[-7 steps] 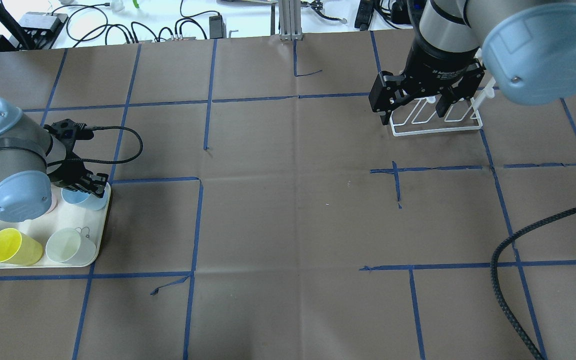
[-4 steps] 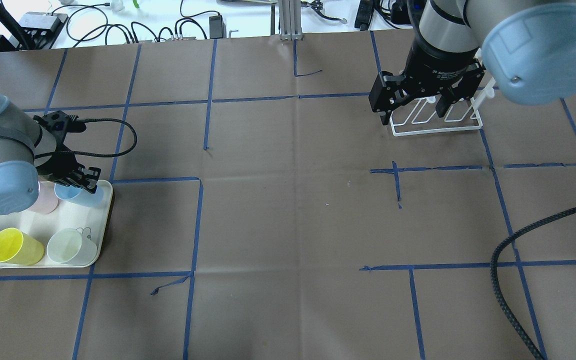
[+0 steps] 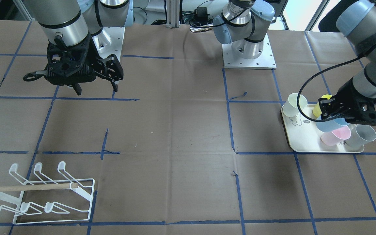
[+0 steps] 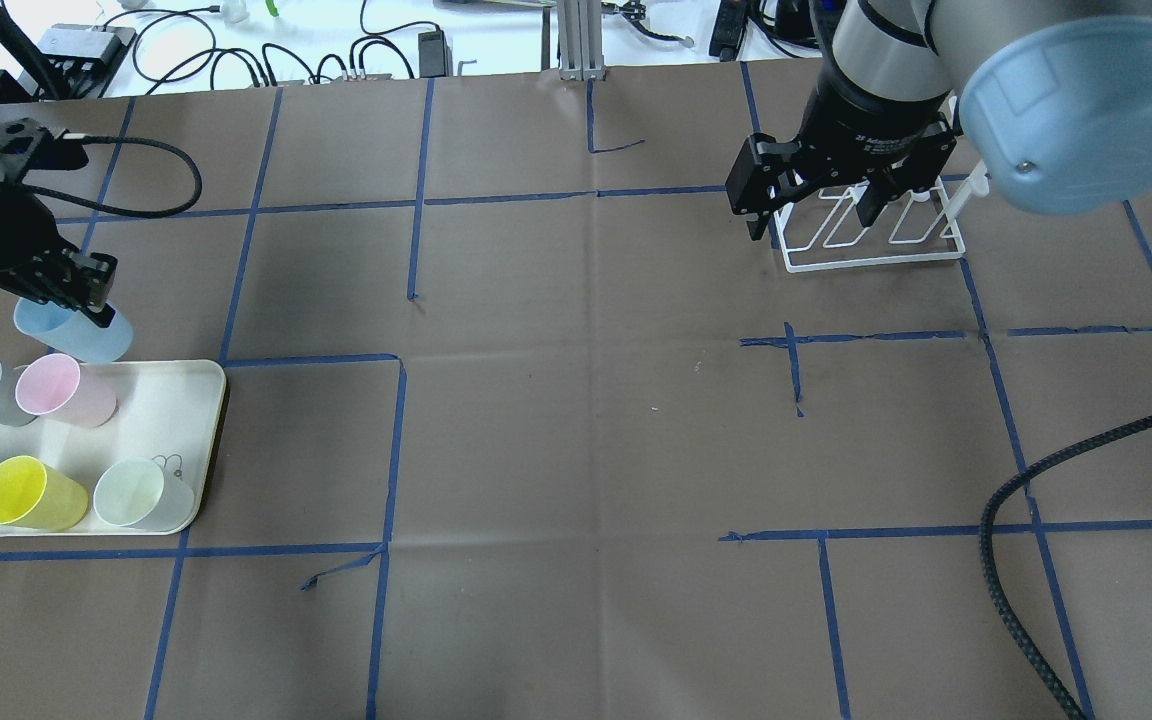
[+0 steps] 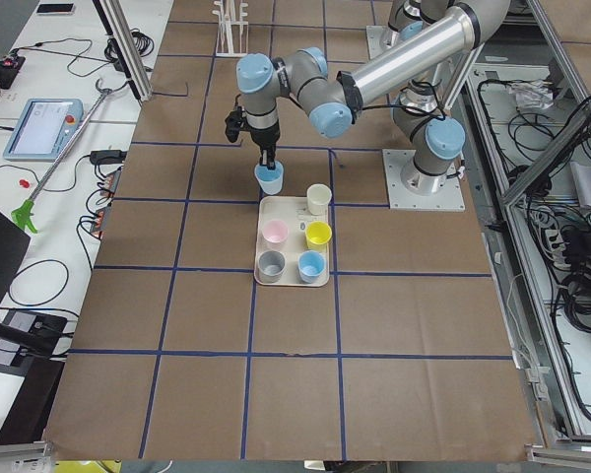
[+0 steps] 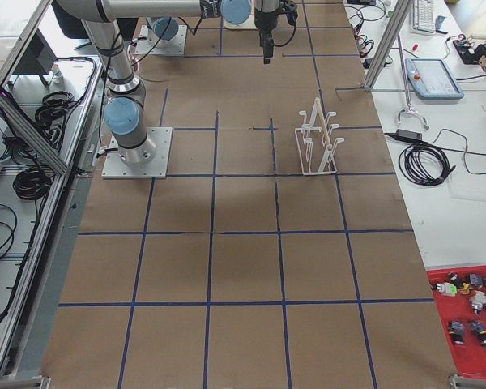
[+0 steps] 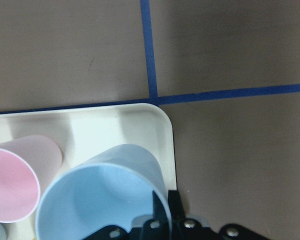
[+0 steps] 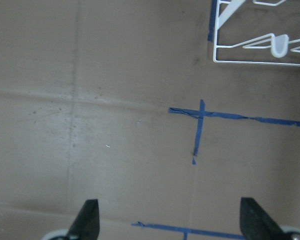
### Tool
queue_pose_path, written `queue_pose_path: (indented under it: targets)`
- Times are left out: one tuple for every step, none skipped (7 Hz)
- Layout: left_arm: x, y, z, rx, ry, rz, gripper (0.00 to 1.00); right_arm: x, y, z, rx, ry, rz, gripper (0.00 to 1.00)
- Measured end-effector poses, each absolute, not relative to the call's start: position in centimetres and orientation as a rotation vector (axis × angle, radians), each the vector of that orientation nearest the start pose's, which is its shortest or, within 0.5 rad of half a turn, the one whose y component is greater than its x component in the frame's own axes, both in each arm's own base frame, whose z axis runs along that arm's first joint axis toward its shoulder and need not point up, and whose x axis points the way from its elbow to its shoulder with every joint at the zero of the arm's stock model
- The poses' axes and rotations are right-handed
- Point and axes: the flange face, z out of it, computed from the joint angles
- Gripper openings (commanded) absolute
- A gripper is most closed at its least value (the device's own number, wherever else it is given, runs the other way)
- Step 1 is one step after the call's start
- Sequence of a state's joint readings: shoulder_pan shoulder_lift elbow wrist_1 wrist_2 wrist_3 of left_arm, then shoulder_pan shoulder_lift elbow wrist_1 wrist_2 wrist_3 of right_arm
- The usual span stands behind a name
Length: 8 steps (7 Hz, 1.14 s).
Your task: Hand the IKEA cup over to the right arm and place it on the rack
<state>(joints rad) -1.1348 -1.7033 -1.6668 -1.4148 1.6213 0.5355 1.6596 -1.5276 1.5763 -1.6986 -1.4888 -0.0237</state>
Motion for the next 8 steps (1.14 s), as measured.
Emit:
queue_pose_path:
  targets:
    - [10.2,-54.5,40.6,0.184,3.119,0.119,0.00,19.5,-51.1,47.2,-0.185,2.972,-0.190,1.00]
    - [9.0,-55.3,41.5,0.223,3.112,0.092,0.00,20.3,-51.9,46.4,-0.199,2.891,-0.276,1.00]
    - [7.5,-56.1,42.0,0.270,3.103,0.034,0.00,20.9,-52.3,45.5,-0.215,2.825,-0.354,1.00]
    - [5.5,-57.1,42.4,0.327,3.100,-0.076,0.00,21.6,-52.3,44.3,-0.235,2.748,-0.419,1.00]
    - [3.5,-57.8,42.5,0.391,3.118,-0.213,0.00,22.3,-51.9,42.6,-0.253,2.665,-0.436,0.99]
    - [2.0,-58.3,42.1,0.461,3.150,-0.377,0.00,22.9,-51.7,41.1,-0.270,2.592,-0.447,0.96]
    - [0.7,-58.3,41.2,0.522,3.172,-0.556,0.00,23.4,-51.7,41.1,-0.299,2.536,-0.523,0.99]
    - [-0.5,-58.0,39.7,0.583,3.168,-0.763,0.00,23.7,-51.8,41.8,-0.336,2.485,-0.624,0.99]
